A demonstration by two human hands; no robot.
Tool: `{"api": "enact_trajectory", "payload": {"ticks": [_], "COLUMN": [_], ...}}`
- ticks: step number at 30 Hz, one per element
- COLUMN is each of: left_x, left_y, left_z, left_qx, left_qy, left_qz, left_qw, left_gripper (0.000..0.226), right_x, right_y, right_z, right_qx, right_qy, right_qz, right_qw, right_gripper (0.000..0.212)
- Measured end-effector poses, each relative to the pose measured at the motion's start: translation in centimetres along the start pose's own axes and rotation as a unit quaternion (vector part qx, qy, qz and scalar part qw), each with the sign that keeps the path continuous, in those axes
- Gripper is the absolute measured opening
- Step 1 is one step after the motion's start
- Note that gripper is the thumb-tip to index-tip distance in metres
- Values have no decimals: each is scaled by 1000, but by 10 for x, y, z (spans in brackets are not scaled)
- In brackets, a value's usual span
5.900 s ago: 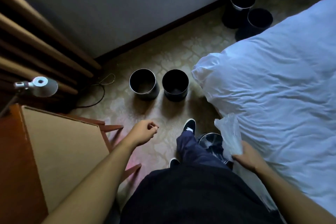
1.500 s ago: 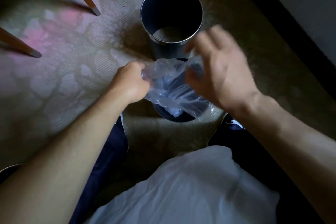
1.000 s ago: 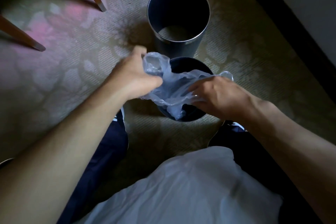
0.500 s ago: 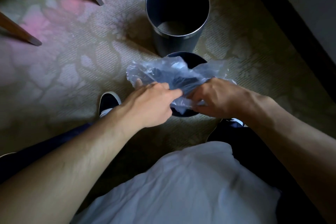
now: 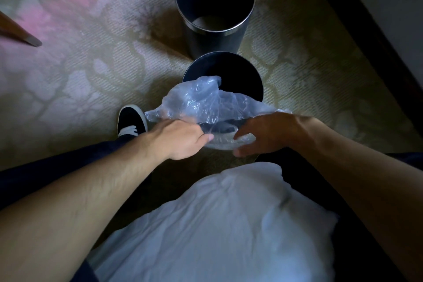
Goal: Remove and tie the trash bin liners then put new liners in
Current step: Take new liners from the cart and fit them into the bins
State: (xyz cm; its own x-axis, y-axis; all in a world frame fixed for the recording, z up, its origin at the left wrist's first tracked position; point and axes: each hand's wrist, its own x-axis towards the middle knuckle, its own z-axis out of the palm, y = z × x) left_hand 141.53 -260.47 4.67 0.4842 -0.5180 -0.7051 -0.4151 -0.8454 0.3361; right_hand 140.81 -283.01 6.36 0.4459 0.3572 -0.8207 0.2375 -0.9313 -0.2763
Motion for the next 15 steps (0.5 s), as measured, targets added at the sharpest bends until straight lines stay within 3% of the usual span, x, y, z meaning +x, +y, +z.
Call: {"api": "enact_trajectory", "payload": {"ticks": [5,10,13,15], "left_x": [12,24,35,43], "left_y": [-17,-33,-38,-43], "left_z": [24,37,33,31], "left_qx": [62,34,-37,-139], "left_qy": [-50,-55,-48,-32], "left_qz": [-44,-130,-139,-148], "left_qw": [996,989,989,979], "left_gripper": [39,31,40,41], "right_x": [5,15,27,34], "right_y": [6,12,21,25], "right_z": [8,13,18,20], "right_qx": [66,63,151,194], "right_qy": [-38,-19,7,1], "right_qz": [91,135,147,154], "right_qw": [993,989,977,969], "right_gripper": [65,52,43,42]}}
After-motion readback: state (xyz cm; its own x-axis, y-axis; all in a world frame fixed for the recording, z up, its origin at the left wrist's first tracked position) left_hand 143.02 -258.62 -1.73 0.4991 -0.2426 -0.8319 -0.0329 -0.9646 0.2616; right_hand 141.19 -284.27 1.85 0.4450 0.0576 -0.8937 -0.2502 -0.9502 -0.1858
